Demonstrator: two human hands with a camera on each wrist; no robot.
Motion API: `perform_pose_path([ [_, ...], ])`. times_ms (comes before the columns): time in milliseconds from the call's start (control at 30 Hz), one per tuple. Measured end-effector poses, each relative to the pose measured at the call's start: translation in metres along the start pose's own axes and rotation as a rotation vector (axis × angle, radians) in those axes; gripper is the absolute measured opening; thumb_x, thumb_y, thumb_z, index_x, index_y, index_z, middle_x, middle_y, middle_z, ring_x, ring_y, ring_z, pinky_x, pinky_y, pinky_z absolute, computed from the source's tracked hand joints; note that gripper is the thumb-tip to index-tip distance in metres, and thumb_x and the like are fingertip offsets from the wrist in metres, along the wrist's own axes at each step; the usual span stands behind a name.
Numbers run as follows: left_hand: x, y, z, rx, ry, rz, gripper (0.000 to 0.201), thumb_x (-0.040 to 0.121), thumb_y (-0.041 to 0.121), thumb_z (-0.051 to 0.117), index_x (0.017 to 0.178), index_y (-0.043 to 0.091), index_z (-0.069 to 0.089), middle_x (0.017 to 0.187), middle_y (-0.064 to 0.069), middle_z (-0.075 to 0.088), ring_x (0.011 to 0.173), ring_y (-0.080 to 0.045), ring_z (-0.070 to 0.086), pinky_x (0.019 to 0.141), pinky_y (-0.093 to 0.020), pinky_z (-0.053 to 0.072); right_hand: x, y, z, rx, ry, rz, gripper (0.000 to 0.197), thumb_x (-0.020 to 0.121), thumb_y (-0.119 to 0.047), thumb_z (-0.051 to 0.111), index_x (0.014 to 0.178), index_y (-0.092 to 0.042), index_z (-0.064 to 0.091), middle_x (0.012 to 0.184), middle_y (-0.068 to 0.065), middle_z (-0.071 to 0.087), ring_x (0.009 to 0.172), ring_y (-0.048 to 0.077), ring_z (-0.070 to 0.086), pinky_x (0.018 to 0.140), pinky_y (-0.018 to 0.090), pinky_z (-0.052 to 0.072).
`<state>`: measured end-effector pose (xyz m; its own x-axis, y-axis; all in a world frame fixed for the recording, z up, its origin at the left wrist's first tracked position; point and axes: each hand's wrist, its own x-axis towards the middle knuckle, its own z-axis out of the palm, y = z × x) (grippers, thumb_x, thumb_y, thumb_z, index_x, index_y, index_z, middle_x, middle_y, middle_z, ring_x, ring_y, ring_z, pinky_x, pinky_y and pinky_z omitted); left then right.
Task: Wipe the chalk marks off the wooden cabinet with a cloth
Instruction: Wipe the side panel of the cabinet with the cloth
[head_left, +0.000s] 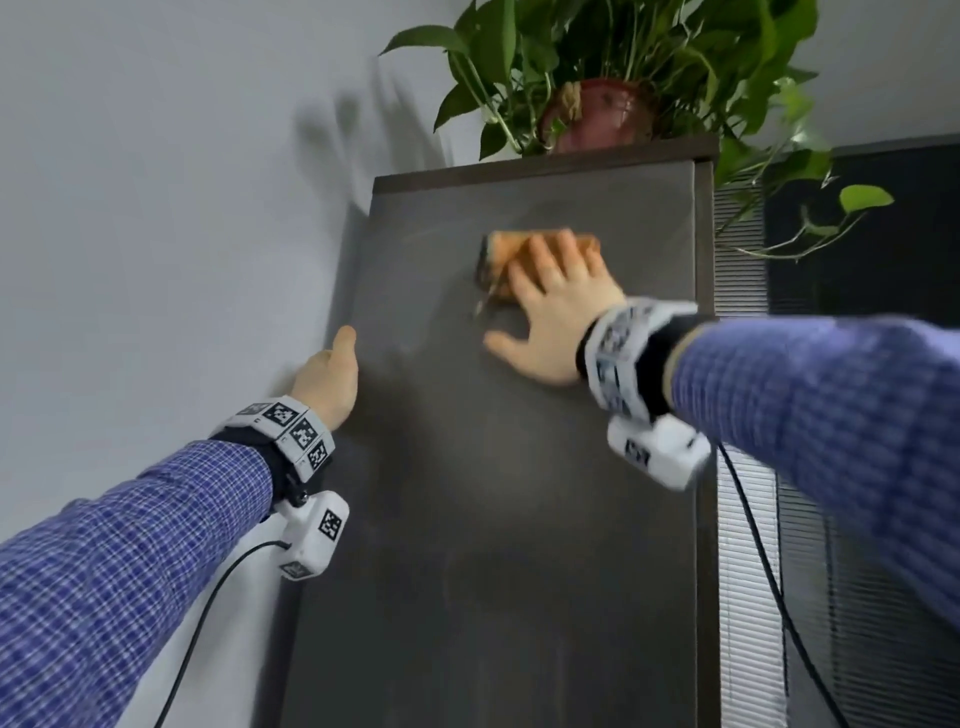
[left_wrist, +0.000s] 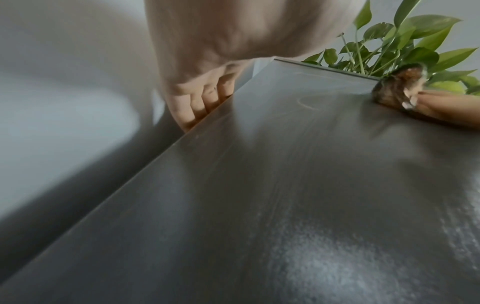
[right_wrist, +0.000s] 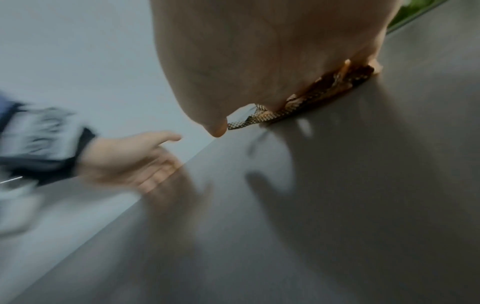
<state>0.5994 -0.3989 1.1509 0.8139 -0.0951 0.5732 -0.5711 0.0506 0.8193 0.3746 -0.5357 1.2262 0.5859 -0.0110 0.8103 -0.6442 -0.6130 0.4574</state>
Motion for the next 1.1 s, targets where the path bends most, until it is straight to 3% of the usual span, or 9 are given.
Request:
perform_pose_path([
  [167,-0.001,-0.004,-0.007,-0.059,-0.083,-0.016,0.076,0.1,0.063,0.022,0.144,0.008,0.051,0.145,-0.013,0.053,0.136,-0.03,0.046,0.119,-0.041,0.027,0.081,-0.008,-0.025,0.043,-0.048,0.05,0.095,0.08,-0.081,0.022,0.155,-0.023,0.019,0.164,0.006,0.006,0.149,0.036,-0.002,0.119,0.054,0.0],
  [300,0.008,-0.021,-0.008,-0.212,-0.153,-0.042,0.107,0.061,0.089,0.024,0.121,0.01,0.065,0.133,-0.018,0.063,0.126,-0.038,0.056,0.117,-0.055,0.034,0.066,-0.065,-0.007,-0.055,0.034,-0.232,0.089,0.074,-0.079,0.022,0.136,-0.02,0.049,0.143,0.005,0.04,0.135,0.033,0.027,0.113,0.054,0.017],
  [400,0.017,-0.034,-0.01,-0.316,-0.16,-0.083,0.115,0.054,0.096,0.031,0.121,0.01,0.07,0.129,-0.018,0.066,0.126,-0.038,0.058,0.116,-0.055,0.037,0.025,-0.114,0.017,-0.109,-0.014,-0.489,0.093,0.075,-0.081,0.023,0.14,-0.019,0.047,0.146,0.008,0.038,0.137,0.032,0.023,0.115,0.053,0.012],
  [500,0.013,-0.032,-0.015,-0.35,-0.182,-0.117,0.093,0.063,0.097,0.032,0.08,0.015,0.072,0.082,-0.011,0.07,0.079,-0.03,0.066,0.082,-0.043,0.054,0.024,-0.12,0.023,-0.131,-0.059,-0.548,0.087,0.082,-0.079,0.027,0.147,-0.021,0.038,0.157,0.006,0.025,0.145,0.03,0.014,0.118,0.047,0.006],
  [567,0.004,-0.025,-0.018,-0.395,-0.173,-0.119,0.074,0.083,0.086,0.031,0.069,0.019,0.059,0.056,0.001,0.049,0.048,-0.018,0.045,0.054,-0.028,0.037,0.055,-0.109,0.012,-0.138,-0.001,-0.44,0.086,0.081,-0.077,0.021,0.143,-0.022,0.043,0.154,0.007,0.031,0.141,0.032,0.021,0.117,0.048,0.014],
  [700,0.006,-0.03,-0.013,-0.41,-0.165,-0.085,0.061,0.098,0.072,0.028,0.061,0.024,0.037,0.041,0.012,0.03,0.034,-0.009,0.026,0.048,-0.027,0.02,0.118,-0.08,-0.015,-0.026,0.0,-0.133,0.088,0.081,-0.077,0.02,0.15,-0.022,0.031,0.161,0.006,0.018,0.147,0.034,0.011,0.118,0.051,0.009],
  [800,-0.001,-0.042,-0.011,-0.353,-0.158,-0.077,0.066,0.101,0.068,0.025,0.065,0.019,0.051,0.044,0.01,0.052,0.043,-0.01,0.05,0.055,-0.031,0.039,0.126,-0.077,-0.012,0.018,-0.044,-0.099,0.095,0.08,-0.082,0.02,0.156,-0.024,0.016,0.164,0.005,0.002,0.15,0.034,-0.005,0.119,0.054,-0.001],
  [900,-0.012,-0.061,-0.01,-0.337,-0.17,-0.094,0.076,0.098,0.073,0.025,0.112,0.011,0.068,0.114,-0.011,0.073,0.096,-0.028,0.067,0.09,-0.04,0.052,0.087,-0.094,0.01,0.047,-0.018,-0.185,0.097,0.078,-0.083,0.023,0.155,-0.024,0.02,0.164,0.005,0.006,0.15,0.032,-0.004,0.12,0.054,0.0],
  [1100,-0.061,-0.119,-0.001,-0.479,-0.206,-0.202,0.067,0.104,0.061,0.021,0.103,0.014,0.069,0.082,-0.001,0.068,0.075,-0.014,0.061,0.07,-0.03,0.048,-0.057,-0.162,0.07,0.101,-0.071,-0.473,0.098,0.076,-0.081,0.031,0.148,-0.015,0.041,0.158,0.012,0.029,0.148,0.036,0.012,0.118,0.057,0.006],
])
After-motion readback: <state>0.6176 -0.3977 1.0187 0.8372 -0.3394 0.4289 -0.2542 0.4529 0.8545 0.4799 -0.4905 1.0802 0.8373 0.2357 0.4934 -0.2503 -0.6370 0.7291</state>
